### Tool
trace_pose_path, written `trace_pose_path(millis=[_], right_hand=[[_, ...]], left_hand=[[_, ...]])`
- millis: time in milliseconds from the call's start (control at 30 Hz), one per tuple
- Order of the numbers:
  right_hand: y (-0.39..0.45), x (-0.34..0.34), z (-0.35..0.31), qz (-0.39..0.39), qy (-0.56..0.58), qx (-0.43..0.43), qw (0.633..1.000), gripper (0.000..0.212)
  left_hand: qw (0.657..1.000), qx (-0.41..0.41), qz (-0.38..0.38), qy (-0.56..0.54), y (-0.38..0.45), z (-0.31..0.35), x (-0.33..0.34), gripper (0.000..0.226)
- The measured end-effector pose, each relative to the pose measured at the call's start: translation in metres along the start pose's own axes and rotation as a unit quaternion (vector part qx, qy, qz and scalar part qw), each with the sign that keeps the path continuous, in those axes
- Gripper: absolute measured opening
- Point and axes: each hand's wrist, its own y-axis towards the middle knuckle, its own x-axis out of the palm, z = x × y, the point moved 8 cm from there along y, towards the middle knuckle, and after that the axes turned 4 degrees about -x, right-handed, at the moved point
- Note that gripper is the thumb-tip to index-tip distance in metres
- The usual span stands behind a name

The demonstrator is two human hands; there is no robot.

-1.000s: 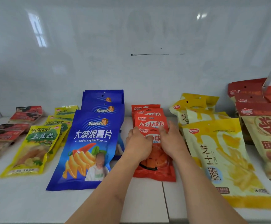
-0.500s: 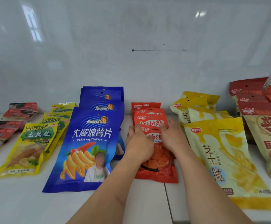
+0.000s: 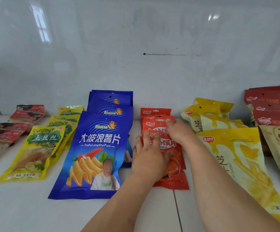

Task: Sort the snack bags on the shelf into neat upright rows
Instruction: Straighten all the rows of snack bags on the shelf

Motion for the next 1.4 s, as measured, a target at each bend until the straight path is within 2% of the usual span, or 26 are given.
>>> trace_pose_path(millis=[67, 167, 267, 400, 567, 767, 933, 1033, 1133, 1233, 1400], right_hand=[[0.009, -0.002, -0.011, -0.001, -0.055, -0.018, 0.998, 0.058], [0.029, 0.000, -0.025, 0.007, -0.078, -0.051, 0.996, 0.064], [0.044, 0.013, -0.032, -0.032, -0.083, -0.082, 0.993, 0.068], [0.056, 0.030, -0.026, -0.061, -0.062, -0.057, 0.995, 0.070], [0.059, 0.051, -0.017, -0.095, -0.098, -0.042, 0.990, 0.079], [0.055, 0.054, -0.018, -0.126, -0.106, -0.044, 0.985, 0.072], [0.045, 0.048, -0.024, -0.148, -0.109, -0.050, 0.982, 0.073], [0.039, 0.043, -0.026, -0.162, -0.127, -0.048, 0.977, 0.072], [0.035, 0.041, -0.028, -0.176, -0.128, -0.051, 0.975, 0.073], [0.033, 0.039, -0.026, -0.165, -0.080, -0.064, 0.981, 0.068], [0.019, 0.014, -0.028, -0.065, -0.055, -0.135, 0.987, 0.060]], left_hand=[[1.000, -0.003, 0.003, 0.006, 0.001, 0.000, 0.001, 0.072], [1.000, -0.008, -0.009, 0.016, 0.001, -0.001, 0.006, 0.068], [1.000, -0.005, -0.014, 0.023, 0.001, -0.002, 0.009, 0.066], [1.000, -0.003, -0.006, 0.031, 0.002, -0.004, 0.011, 0.091], [0.999, -0.006, -0.034, 0.039, 0.006, -0.006, 0.017, 0.062], [0.998, -0.014, -0.051, 0.040, 0.001, -0.008, 0.019, 0.061], [0.997, -0.013, -0.068, 0.047, -0.002, -0.007, 0.017, 0.074], [0.996, -0.017, -0.074, 0.053, 0.001, -0.008, 0.019, 0.062], [0.996, -0.022, -0.079, 0.047, 0.002, -0.008, 0.020, 0.061], [0.995, -0.022, -0.081, 0.047, 0.001, -0.008, 0.019, 0.061], [0.996, -0.023, -0.065, 0.062, 0.004, -0.007, 0.015, 0.061]])
